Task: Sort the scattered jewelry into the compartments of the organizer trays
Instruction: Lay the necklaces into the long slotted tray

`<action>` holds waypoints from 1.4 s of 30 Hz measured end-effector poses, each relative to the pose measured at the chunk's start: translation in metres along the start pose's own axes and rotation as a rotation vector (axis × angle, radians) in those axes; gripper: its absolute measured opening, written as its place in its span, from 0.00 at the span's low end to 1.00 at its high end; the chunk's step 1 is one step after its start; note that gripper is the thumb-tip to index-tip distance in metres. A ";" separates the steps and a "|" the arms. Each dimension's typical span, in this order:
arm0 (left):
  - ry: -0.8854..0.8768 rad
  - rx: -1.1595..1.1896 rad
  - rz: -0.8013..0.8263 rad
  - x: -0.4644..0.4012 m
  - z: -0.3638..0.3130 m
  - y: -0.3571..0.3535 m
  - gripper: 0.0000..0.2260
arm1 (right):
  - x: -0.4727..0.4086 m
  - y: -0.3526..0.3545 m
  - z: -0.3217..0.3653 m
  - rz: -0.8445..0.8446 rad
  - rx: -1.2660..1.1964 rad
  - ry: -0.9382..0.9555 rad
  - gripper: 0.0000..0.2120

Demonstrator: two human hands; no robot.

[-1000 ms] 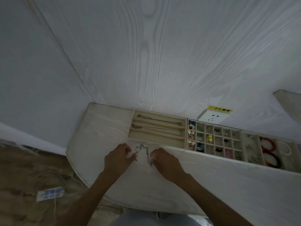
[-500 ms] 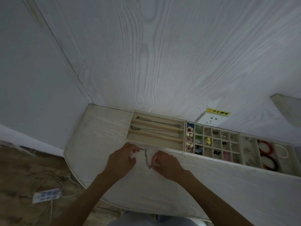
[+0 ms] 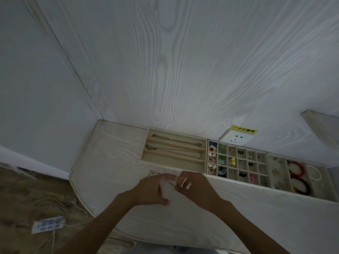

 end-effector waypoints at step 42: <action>-0.209 -0.334 -0.034 -0.052 -0.092 0.092 0.07 | 0.028 0.150 0.010 -0.456 -0.453 -0.141 0.06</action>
Point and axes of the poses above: each hand's wrist, its own x-axis away from the middle knuckle, its own y-axis out of the back of the hand, z = x × y, the point moved 7 cm from there along -x, towards the middle knuckle
